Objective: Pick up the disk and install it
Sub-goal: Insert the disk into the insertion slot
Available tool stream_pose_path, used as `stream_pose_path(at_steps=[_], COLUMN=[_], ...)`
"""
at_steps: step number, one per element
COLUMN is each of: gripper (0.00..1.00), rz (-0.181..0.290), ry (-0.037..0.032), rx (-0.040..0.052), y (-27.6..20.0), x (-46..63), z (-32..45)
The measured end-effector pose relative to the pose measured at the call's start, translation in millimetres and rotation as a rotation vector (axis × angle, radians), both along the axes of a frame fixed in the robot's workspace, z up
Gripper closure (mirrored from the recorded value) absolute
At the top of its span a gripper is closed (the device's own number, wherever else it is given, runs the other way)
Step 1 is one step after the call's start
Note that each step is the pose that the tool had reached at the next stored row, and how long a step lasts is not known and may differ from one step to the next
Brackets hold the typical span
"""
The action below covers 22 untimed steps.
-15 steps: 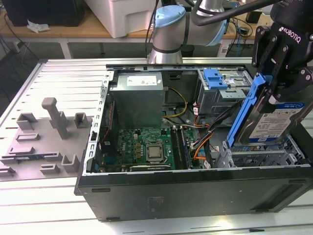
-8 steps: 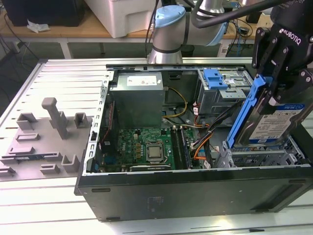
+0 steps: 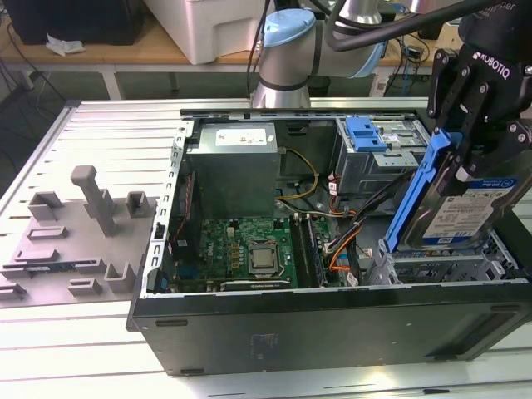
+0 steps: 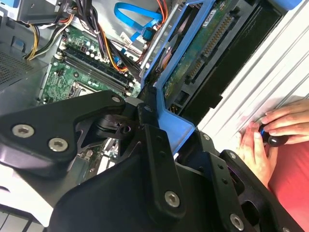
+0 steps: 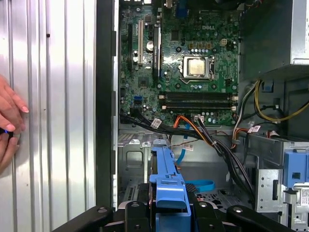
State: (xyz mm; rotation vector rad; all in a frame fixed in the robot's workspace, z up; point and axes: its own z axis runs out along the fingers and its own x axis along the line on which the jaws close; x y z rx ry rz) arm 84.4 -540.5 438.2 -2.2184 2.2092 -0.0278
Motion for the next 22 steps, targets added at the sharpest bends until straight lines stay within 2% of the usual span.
stream_pose_path(at_steps=[22], gripper=[0.63], rz=[0.0], ry=[-0.0001], rx=[0.0], y=[0.0], x=[0.4], z=[-10.0])
